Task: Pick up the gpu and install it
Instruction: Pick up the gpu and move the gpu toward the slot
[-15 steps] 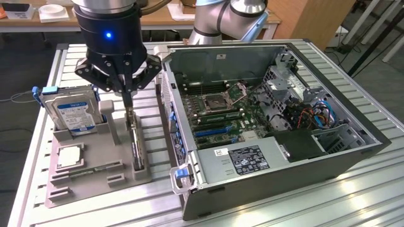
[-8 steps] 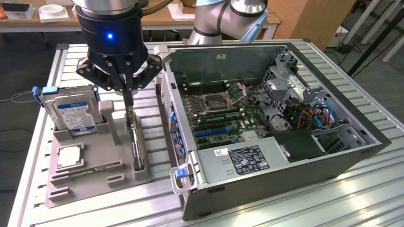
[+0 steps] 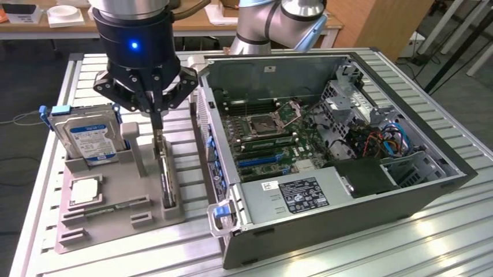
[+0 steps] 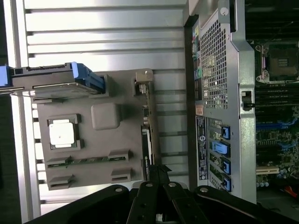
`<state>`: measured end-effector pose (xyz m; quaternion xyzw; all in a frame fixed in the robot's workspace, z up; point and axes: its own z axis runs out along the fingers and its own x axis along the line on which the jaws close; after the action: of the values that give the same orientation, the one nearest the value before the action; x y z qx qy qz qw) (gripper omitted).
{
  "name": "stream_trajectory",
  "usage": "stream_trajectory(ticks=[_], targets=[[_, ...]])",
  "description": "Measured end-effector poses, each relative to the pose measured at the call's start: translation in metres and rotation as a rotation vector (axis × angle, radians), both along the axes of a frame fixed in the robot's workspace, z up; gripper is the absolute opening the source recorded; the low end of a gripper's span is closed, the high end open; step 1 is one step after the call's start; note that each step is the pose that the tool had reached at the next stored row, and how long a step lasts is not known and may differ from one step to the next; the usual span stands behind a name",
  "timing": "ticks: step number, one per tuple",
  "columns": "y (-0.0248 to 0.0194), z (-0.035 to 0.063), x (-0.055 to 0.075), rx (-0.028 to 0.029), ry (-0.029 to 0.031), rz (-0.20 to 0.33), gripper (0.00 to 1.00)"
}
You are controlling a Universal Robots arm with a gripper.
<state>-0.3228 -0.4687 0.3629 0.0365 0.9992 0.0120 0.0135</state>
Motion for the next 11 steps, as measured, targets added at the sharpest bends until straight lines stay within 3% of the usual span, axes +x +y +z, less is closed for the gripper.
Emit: stream_trajectory(ticks=[11], targets=[[0.0,-0.0194,0.0,-0.0003,0.0003,0.0,0.1]])
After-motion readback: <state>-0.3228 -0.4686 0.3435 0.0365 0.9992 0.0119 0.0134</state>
